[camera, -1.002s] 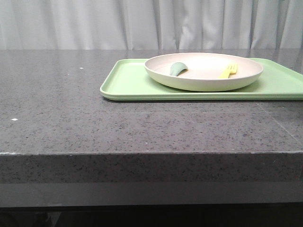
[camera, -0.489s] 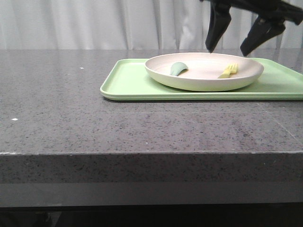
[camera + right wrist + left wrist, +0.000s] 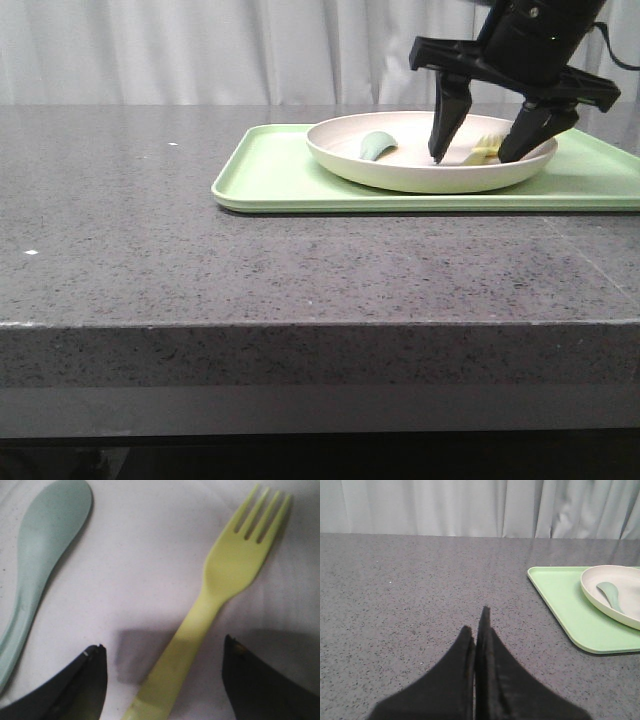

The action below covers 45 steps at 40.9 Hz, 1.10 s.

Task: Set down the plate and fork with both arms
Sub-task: 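Lower the right gripper and grasp the yellow fork handle, then lift the fork and carry it beside the plate onto the tray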

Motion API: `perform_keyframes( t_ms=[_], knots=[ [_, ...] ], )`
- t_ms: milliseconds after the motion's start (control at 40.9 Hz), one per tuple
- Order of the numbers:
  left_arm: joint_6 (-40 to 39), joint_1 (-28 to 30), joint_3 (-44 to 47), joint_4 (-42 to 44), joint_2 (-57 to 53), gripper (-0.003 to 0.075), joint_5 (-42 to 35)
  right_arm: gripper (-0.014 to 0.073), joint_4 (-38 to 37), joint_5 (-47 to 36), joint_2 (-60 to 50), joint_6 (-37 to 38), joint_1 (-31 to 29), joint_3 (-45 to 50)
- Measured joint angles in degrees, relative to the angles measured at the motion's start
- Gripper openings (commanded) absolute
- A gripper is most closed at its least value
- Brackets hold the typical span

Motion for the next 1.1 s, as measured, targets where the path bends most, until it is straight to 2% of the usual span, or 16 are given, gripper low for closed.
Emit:
perform_keyframes(
  t_ms=[220,293,489,611,758,1100],
  knots=[
    [0.00,0.00,0.00,0.00,0.00,-0.0018,-0.02,0.0493,0.00,-0.49,0.48,0.00,0.00,-0.35],
    [0.00,0.00,0.00,0.00,0.00,-0.0018,-0.02,0.0434,0.00,-0.59,0.48,0.00,0.00,-0.35],
    [0.00,0.00,0.00,0.00,0.00,-0.0018,-0.02,0.0181,0.00,-0.59,0.69,0.00,0.00,-0.35],
    [0.00,0.00,0.00,0.00,0.00,-0.0018,-0.02,0.0094,0.22,-0.59,0.69,0.00,0.00,-0.35],
    [0.00,0.00,0.00,0.00,0.00,-0.0018,-0.02,0.0056,0.24,-0.59,0.69,0.00,0.00,-0.99],
    [0.00,0.00,0.00,0.00,0.00,-0.0018,-0.02,0.0056,0.34,1.67,0.69,0.00,0.00,-6.84]
  ],
)
